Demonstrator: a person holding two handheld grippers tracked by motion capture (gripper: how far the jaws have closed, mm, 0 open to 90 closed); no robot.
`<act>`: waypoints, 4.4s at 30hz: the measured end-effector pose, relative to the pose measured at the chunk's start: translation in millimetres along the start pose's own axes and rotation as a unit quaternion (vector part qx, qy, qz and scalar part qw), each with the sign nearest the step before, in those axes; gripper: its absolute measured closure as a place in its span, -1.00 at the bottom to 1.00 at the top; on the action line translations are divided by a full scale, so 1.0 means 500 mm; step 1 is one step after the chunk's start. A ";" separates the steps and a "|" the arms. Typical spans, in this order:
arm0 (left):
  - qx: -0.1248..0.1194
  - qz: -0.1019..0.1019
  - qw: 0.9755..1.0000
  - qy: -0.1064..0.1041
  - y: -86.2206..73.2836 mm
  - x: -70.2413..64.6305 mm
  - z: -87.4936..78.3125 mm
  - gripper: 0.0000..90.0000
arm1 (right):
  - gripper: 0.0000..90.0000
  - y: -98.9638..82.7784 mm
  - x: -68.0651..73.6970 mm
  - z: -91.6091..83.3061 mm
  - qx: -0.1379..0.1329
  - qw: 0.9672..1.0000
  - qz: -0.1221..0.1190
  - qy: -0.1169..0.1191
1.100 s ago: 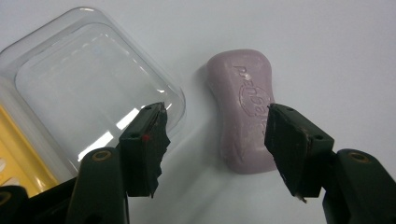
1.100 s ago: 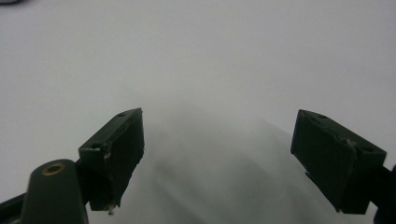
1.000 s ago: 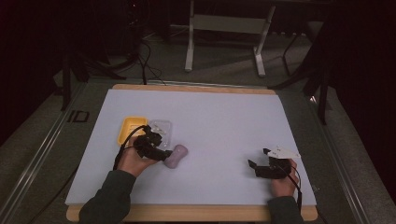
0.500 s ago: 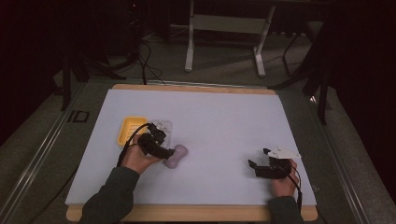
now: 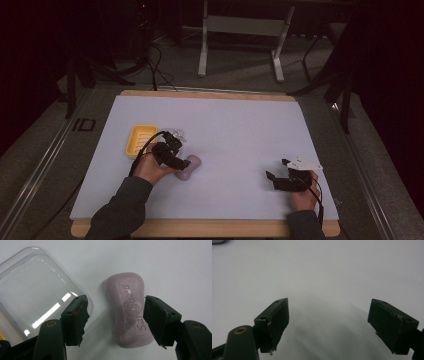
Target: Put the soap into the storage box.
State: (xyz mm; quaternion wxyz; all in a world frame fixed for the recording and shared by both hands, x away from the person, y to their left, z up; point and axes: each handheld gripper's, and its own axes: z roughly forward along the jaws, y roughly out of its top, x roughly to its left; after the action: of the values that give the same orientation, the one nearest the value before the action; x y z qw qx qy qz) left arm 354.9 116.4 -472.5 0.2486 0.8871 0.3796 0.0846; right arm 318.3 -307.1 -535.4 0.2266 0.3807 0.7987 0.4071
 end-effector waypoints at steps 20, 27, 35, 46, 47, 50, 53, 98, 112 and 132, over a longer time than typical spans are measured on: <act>0.024 -0.012 1.000 -0.007 0.021 -0.015 0.028 -0.31 | -0.62 0.000 0.000 -0.001 -0.002 1.000 -0.002 0.002; 0.033 -0.020 0.999 0.002 0.022 -0.016 0.040 -0.42 | -0.62 -0.001 -0.001 -0.002 -0.005 1.000 0.000 0.002; 0.047 -0.020 0.999 0.000 0.024 -0.021 0.054 -0.50 | -0.62 -0.001 0.000 -0.002 -0.004 1.000 -0.002 0.002; 0.061 -0.018 0.998 0.003 0.028 -0.034 0.073 -0.57 | -0.62 -0.001 0.000 -0.002 -0.004 1.000 -0.001 0.002; 0.063 -0.018 0.998 0.004 0.027 -0.034 0.075 -0.58 | -0.62 -0.001 0.000 -0.002 -0.004 1.000 -0.002 0.002; 0.067 -0.019 0.998 0.002 0.027 -0.035 0.078 -0.57 | -0.62 0.000 0.001 -0.002 -0.003 1.000 -0.002 0.001; 0.074 -0.017 0.997 0.004 0.027 -0.037 0.082 -0.57 | -0.62 0.000 0.001 -0.002 -0.003 1.000 -0.002 0.001; 0.200 0.063 0.978 -0.011 0.065 -0.036 0.099 0.06 | -0.62 0.000 0.001 -0.001 -0.002 1.000 -0.004 0.002; 0.214 0.065 0.975 -0.003 0.075 -0.041 0.106 0.08 | -0.62 0.000 0.002 -0.001 -0.001 1.000 -0.006 0.002; 0.224 0.094 0.970 -0.009 0.081 -0.050 0.104 0.10 | -0.62 0.000 0.002 -0.001 -0.001 1.000 -0.006 0.002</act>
State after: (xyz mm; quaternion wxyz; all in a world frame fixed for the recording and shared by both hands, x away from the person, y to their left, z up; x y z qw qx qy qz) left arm 380.4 55.1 -496.1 0.0376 0.9526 0.3016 0.0121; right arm 317.3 -306.5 -535.3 0.2275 0.3747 0.8012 0.4074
